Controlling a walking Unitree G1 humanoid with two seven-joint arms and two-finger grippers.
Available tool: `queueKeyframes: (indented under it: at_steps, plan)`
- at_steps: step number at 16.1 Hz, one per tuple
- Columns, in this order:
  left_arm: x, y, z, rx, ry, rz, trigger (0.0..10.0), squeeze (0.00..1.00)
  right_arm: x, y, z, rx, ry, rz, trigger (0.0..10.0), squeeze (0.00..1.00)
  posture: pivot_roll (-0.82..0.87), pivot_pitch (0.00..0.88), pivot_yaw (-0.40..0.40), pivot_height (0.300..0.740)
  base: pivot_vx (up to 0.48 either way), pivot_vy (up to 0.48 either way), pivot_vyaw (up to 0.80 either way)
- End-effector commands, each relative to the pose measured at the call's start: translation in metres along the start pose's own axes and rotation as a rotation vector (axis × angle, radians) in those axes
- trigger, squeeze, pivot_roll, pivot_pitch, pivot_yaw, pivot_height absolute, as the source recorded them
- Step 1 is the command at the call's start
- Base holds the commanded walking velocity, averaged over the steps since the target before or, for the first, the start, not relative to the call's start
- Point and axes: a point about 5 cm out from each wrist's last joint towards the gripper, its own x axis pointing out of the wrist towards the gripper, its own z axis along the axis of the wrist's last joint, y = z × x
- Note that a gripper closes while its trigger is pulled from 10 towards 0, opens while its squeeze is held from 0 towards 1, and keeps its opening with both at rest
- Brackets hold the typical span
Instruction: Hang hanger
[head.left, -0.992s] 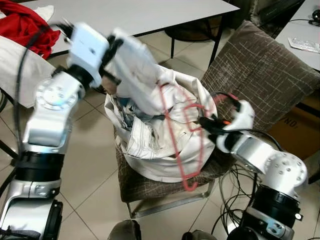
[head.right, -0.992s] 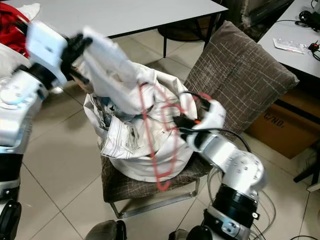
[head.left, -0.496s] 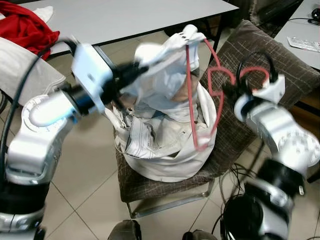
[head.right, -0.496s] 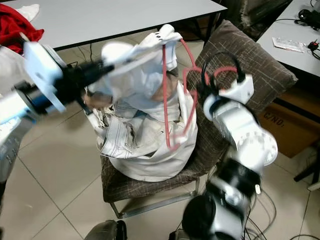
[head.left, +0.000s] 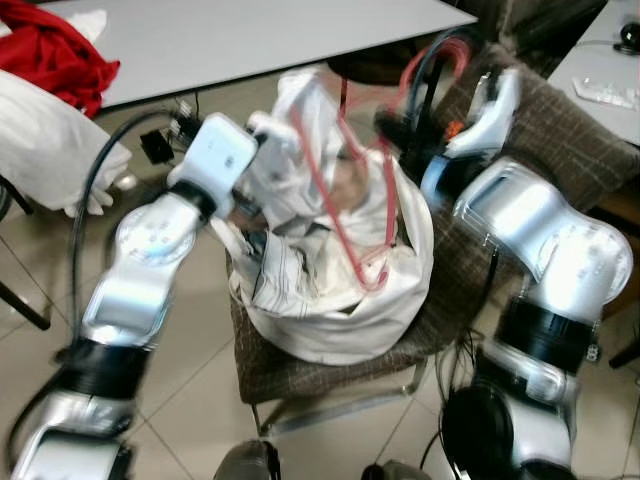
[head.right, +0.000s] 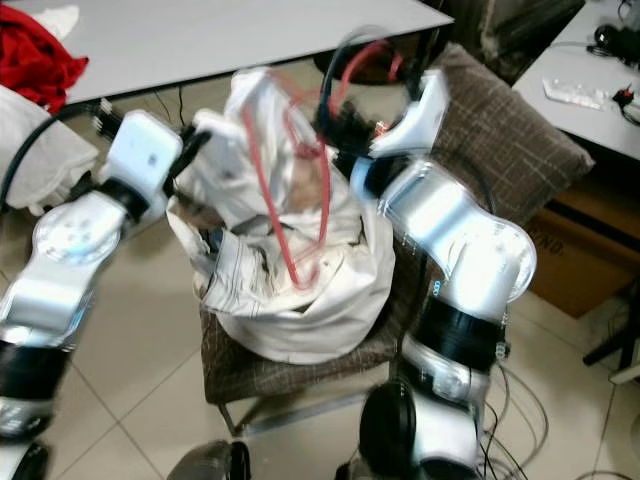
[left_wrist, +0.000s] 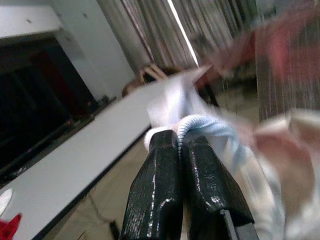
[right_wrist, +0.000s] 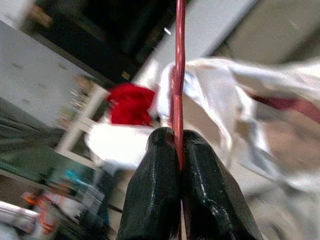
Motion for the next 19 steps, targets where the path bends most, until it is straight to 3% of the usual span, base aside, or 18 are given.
queueKeyframes:
  at_steps: [1, 4, 5, 7, 8, 9, 10, 11, 13, 14, 17, 18, 19]
  plan:
    - [0.004, 0.009, 0.012, -0.043, -0.060, 0.041, 10.0, 0.00, 0.001, -0.007, -0.021, 0.012, 0.050, -0.040, 10.0, 0.00, -0.01, 0.044, -0.011, 0.740, 0.000, 0.000, 0.00]
    - [0.007, 0.024, 0.031, -0.084, -0.172, 0.085, 10.0, 0.00, -0.003, -0.023, -0.036, -0.083, 0.113, -0.123, 10.0, 0.00, -0.02, 0.043, -0.001, 0.740, 0.000, 0.000, 0.00]
    - [0.006, 0.025, 0.032, -0.085, -0.178, 0.068, 10.0, 0.00, -0.003, -0.025, -0.036, -0.077, 0.107, -0.126, 10.0, 0.00, -0.01, 0.042, -0.002, 0.740, 0.000, 0.000, 0.00]
    - [0.002, 0.025, 0.033, -0.088, -0.187, 0.022, 10.0, 0.00, -0.001, -0.024, -0.034, -0.011, 0.080, -0.091, 10.0, 0.00, -0.01, 0.040, -0.004, 0.740, 0.000, 0.000, 0.00]
    - [0.000, 0.022, 0.029, -0.083, -0.162, -0.014, 10.0, 0.00, 0.004, -0.012, -0.028, 0.180, 0.010, 0.014, 10.0, 0.00, -0.01, 0.039, -0.004, 0.740, 0.000, 0.000, 0.00]
    - [0.000, 0.020, 0.028, -0.086, -0.157, -0.031, 10.0, 0.00, 0.005, -0.009, -0.027, 0.243, -0.009, 0.050, 10.0, 0.00, 0.00, 0.038, -0.003, 0.740, 0.000, 0.000, 0.00]
    - [-0.002, 0.015, 0.029, -0.101, -0.168, -0.063, 10.0, 0.00, 0.006, -0.010, -0.026, 0.269, -0.023, 0.040, 10.0, 0.00, 0.00, 0.037, -0.003, 0.740, 0.000, 0.000, 0.00]
    - [-0.003, 0.012, 0.031, -0.124, -0.179, -0.087, 10.0, 0.00, 0.008, -0.018, -0.027, 0.231, -0.024, -0.028, 10.0, 0.00, 0.00, 0.035, -0.002, 0.740, 0.000, 0.000, 0.00]
    - [-0.007, 0.004, 0.037, -0.174, -0.217, -0.164, 10.0, 0.00, 0.010, -0.042, -0.021, 0.253, -0.115, -0.215, 10.0, 0.00, 0.00, 0.029, -0.003, 0.740, 0.000, 0.000, 0.00]
    - [-0.008, 0.004, 0.038, -0.190, -0.220, -0.174, 10.0, 0.00, 0.010, -0.043, -0.020, 0.270, -0.120, -0.211, 10.0, 0.00, 0.00, 0.030, -0.002, 0.740, 0.000, 0.000, 0.00]
    - [-0.010, -0.008, 0.038, -0.241, -0.219, -0.233, 10.0, 0.00, 0.012, -0.032, -0.016, 0.344, -0.116, -0.120, 10.0, 0.00, -0.01, 0.028, -0.002, 0.740, 0.000, 0.000, 0.00]
    - [-0.008, -0.022, 0.037, -0.252, -0.200, -0.277, 10.0, 0.00, 0.015, -0.015, -0.024, 0.321, -0.038, -0.013, 10.0, 0.00, -0.01, 0.032, -0.001, 0.740, 0.000, 0.000, 0.00]
    - [-0.008, -0.028, 0.035, -0.251, -0.187, -0.300, 10.0, 0.00, 0.017, -0.009, -0.030, 0.279, 0.004, 0.016, 10.0, 0.00, -0.01, 0.033, 0.000, 0.740, 0.000, 0.000, 0.00]
